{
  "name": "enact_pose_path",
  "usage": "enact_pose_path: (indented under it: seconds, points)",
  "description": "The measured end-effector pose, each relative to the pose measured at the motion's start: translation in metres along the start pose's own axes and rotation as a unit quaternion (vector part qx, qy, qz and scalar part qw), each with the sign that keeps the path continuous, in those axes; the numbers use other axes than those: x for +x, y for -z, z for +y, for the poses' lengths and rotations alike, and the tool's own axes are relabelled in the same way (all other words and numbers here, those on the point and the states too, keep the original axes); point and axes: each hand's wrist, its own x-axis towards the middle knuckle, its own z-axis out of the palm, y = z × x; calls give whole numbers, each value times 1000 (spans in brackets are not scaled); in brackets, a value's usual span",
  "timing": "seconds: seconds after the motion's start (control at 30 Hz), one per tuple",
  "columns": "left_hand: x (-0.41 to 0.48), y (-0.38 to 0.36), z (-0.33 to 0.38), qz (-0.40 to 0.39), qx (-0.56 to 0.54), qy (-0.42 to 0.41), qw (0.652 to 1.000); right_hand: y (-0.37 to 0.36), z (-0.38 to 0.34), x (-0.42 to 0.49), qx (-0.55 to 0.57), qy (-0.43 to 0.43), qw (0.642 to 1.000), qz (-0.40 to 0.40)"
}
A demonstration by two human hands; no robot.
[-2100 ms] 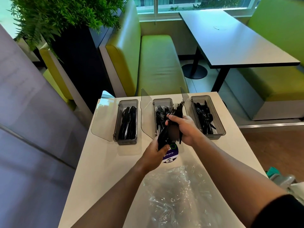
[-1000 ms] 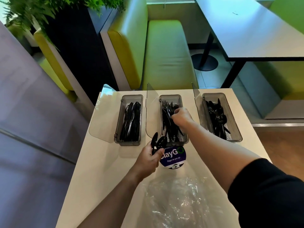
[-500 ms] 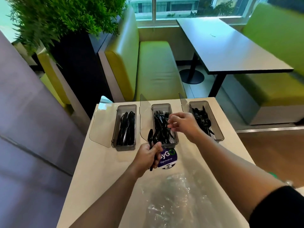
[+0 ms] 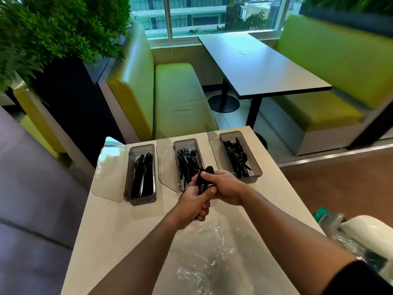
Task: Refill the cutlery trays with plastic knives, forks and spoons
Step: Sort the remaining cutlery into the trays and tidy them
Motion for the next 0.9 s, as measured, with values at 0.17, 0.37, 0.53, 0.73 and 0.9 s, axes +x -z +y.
enact_pose_path:
  seconds: [0.17, 0.37, 0.53, 0.73, 0.9]
  points:
    - [6, -4, -5, -60, -21, 68, 996, 9, 0, -6, 5, 4, 998, -56]
    - [24, -11, -7, -42, 40, 31, 998, 26, -17, 1, 86, 59, 992, 75]
    - [46, -13, -4, 63, 66, -34, 995, 78, -52, 18, 172, 81, 944, 269]
    - [88, -10, -1, 185, 111, -109, 970, 143, -67, 50, 57, 17, 947, 316]
    - [120, -11, 7, 192, 124, -108, 967, 167, -51, 85, -7, -37, 955, 296]
